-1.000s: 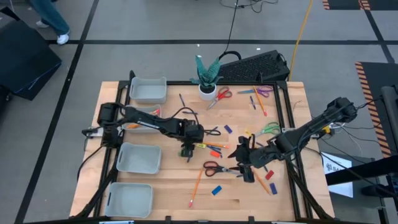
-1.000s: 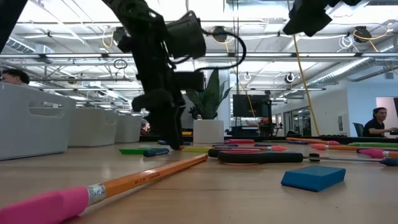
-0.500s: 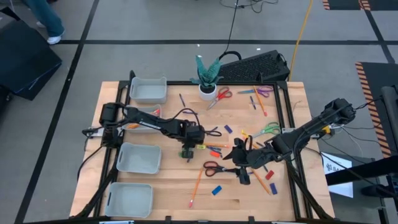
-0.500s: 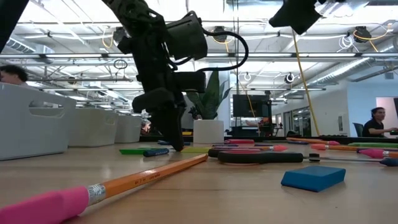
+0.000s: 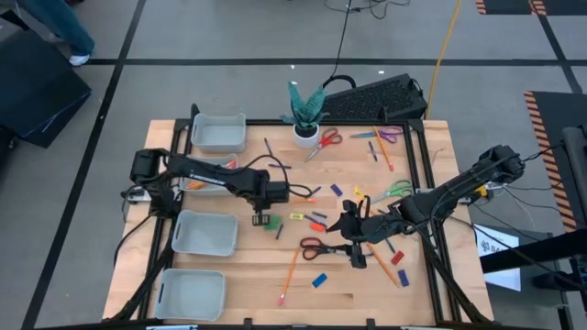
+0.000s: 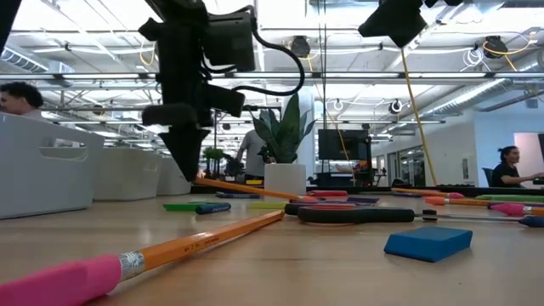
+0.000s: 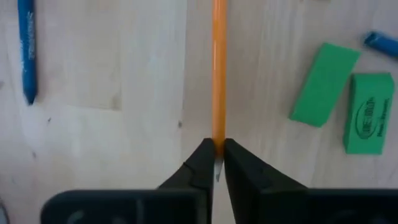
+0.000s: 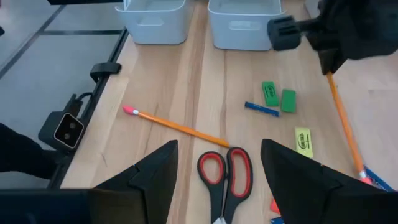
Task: Sort crayons/erasers/pens/pencils in bins
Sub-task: Put the orange pencil into the middle top gray bin
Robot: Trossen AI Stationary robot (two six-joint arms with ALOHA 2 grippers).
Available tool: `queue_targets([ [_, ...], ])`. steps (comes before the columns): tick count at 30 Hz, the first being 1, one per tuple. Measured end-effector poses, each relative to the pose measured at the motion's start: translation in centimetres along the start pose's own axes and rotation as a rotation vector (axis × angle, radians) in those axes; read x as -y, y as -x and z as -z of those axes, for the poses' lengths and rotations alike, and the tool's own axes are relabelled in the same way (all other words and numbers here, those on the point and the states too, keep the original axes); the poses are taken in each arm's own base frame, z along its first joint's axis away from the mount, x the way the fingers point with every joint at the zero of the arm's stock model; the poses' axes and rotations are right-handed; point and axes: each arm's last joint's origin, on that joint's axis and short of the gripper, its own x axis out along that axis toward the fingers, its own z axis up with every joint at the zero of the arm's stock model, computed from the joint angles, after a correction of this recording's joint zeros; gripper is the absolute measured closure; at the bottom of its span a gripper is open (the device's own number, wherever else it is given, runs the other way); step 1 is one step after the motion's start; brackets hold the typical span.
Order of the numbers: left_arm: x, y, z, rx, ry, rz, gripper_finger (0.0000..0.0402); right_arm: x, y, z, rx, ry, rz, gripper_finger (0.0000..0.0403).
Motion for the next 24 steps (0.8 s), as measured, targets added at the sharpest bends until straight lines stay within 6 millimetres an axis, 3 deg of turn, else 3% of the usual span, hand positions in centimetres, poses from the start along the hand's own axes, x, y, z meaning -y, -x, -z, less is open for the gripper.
queue_targets([
  [10,0.1,-0.4,-0.2,0.002,0.042,-0.022,0.0363,-0.8,0.2,1.1,-0.113,-0.021,-0.092,0.0179],
  [19,1.0,-0.1,-0.6,0.061,0.041,-0.031,0.024,0.9,-1.2,4.5,-0.135,-0.037,-0.05,0.0179],
  [24,1.6,-0.8,-1.2,0.175,-0.05,-0.017,0.0208,1.5,-2.0,6.4,-0.045,-0.041,-0.076,0.0179],
])
